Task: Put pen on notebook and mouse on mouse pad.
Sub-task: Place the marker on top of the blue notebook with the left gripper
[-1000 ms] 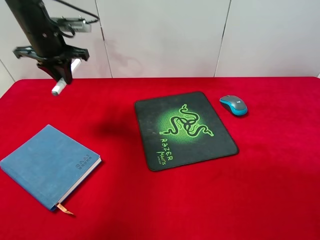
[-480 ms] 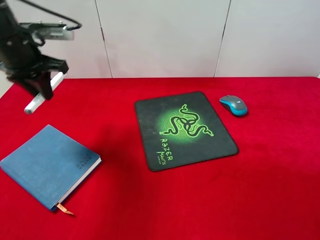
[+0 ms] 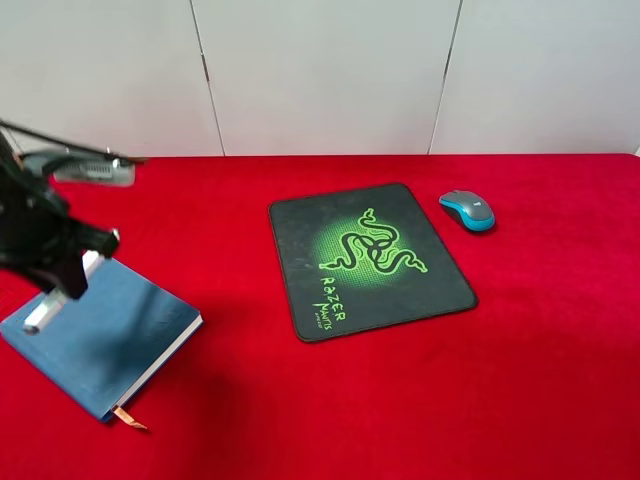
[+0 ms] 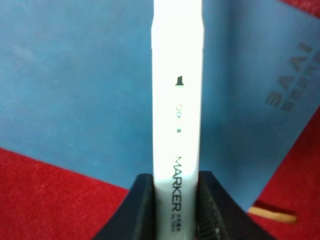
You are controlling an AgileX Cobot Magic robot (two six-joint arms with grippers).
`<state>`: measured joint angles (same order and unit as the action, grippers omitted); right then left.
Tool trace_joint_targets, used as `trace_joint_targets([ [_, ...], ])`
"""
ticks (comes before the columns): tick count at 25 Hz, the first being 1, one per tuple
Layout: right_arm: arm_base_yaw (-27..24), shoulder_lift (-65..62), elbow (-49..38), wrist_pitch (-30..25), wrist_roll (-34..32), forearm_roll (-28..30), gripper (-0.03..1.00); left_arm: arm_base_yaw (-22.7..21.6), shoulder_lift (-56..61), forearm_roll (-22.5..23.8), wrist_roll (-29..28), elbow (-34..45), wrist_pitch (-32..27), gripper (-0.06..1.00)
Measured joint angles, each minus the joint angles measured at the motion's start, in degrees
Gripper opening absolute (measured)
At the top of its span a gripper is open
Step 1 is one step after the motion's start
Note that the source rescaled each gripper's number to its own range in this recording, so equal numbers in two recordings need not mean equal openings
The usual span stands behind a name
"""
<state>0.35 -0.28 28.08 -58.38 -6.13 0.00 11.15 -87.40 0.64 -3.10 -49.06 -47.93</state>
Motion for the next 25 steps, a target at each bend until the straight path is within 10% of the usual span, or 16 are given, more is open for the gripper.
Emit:
trace_joint_targets([
  [25,0.0,0.0,0.0,0.0,0.0,0.0,1.0,0.0,-0.2,0.0,0.1,16.6,26.1,0.0],
])
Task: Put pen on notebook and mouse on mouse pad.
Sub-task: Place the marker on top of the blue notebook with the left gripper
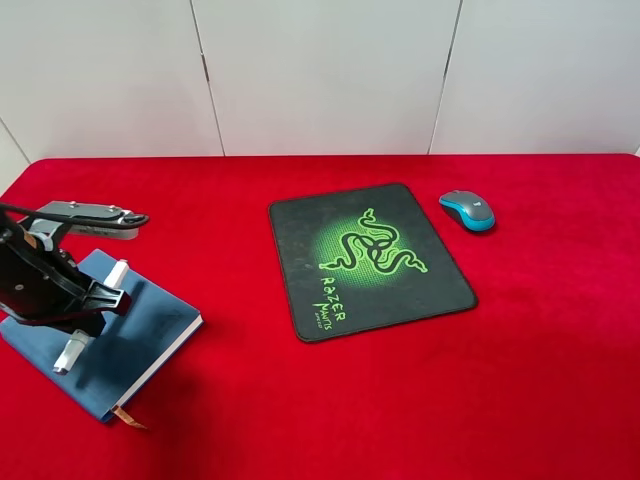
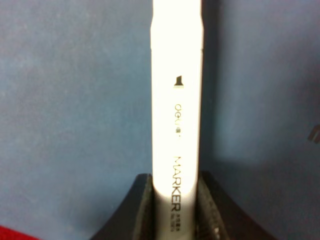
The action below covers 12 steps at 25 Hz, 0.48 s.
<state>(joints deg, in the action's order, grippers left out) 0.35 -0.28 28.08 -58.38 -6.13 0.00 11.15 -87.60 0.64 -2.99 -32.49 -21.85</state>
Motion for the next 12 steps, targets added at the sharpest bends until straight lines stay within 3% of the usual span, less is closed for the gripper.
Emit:
trace_joint_targets([
  [12,0.0,0.0,0.0,0.0,0.0,0.0,1.0,0.0,-2.5,0.0,0.0,0.1,1.4,0.0],
])
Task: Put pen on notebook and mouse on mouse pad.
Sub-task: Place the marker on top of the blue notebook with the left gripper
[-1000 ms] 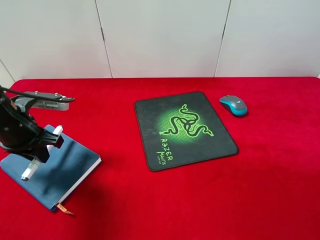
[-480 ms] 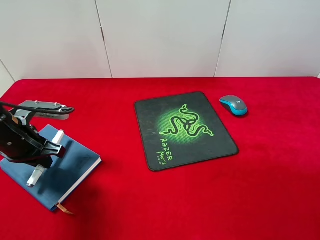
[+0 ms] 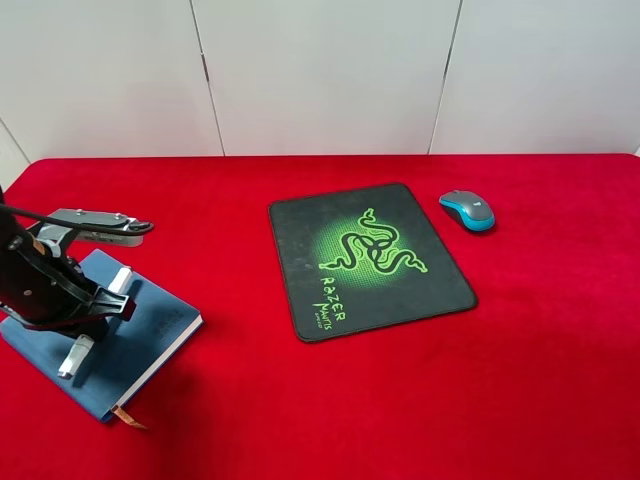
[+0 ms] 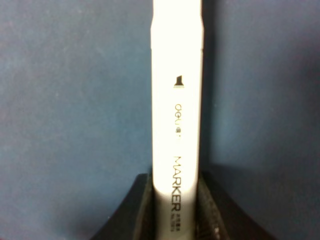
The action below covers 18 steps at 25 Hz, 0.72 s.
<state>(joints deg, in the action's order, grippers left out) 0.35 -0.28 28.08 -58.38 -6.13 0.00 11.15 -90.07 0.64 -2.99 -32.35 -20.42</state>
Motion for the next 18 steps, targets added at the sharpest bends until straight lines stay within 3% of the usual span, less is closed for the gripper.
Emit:
trace_joint_targets([
  [2,0.0,0.0,0.0,0.0,0.0,0.0,1.0,0.0,0.0,-0.1,0.0,0.0,0.0,0.02],
  [4,0.0,0.0,0.0,0.0,0.0,0.0,1.0,0.0,0.0,-0.1,0.0,0.0,0.0,0.15],
  [8,0.0,0.0,0.0,0.0,0.0,0.0,1.0,0.0,0.0,-0.1,0.0,0.0,0.6,0.69],
  [10,0.0,0.0,0.0,0.0,0.0,0.0,1.0,0.0,0.0,-0.1,0.0,0.0,0.8,0.87],
  [13,0.0,0.0,0.0,0.0,0.0,0.0,1.0,0.0,0.0,-0.1,0.0,0.0,1.0,0.97],
  [18,0.0,0.0,0.0,0.0,0.0,0.0,1.0,0.0,0.0,-0.1,0.0,0.0,0.5,1.0],
])
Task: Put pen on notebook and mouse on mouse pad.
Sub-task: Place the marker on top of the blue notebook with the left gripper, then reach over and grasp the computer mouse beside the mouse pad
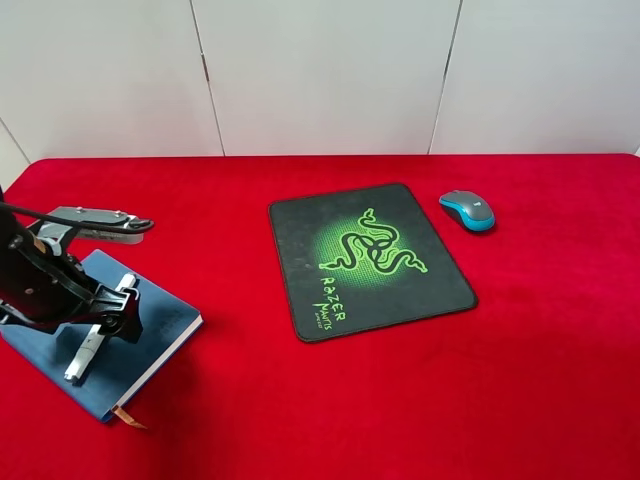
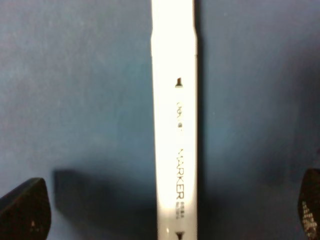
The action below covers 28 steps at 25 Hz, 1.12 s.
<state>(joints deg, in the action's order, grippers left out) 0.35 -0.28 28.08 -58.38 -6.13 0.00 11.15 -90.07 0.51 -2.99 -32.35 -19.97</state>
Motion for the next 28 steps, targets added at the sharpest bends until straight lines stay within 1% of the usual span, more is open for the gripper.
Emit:
trace_joint_targets([
  [3,0.0,0.0,0.0,0.0,0.0,0.0,1.0,0.0,0.0,0.0,0.0,-1.0,-3.4,1.0],
  [9,0.0,0.0,0.0,0.0,0.0,0.0,1.0,0.0,0.2,0.0,0.3,-5.1,-12.2,1.0],
  [13,0.0,0.0,0.0,0.0,0.0,0.0,1.0,0.0,3.3,0.0,0.4,-5.9,-14.6,1.0],
  [17,0.0,0.0,0.0,0.0,0.0,0.0,1.0,0.0,9.8,0.0,0.1,-5.9,-16.9,1.0],
  [21,0.0,0.0,0.0,0.0,0.0,0.0,1.0,0.0,18.9,0.0,0.0,-5.9,-21.5,1.0],
  [28,0.0,0.0,0.0,0.0,0.0,0.0,1.0,0.0,37.2,0.0,0.0,-5.9,-33.7,1.0],
])
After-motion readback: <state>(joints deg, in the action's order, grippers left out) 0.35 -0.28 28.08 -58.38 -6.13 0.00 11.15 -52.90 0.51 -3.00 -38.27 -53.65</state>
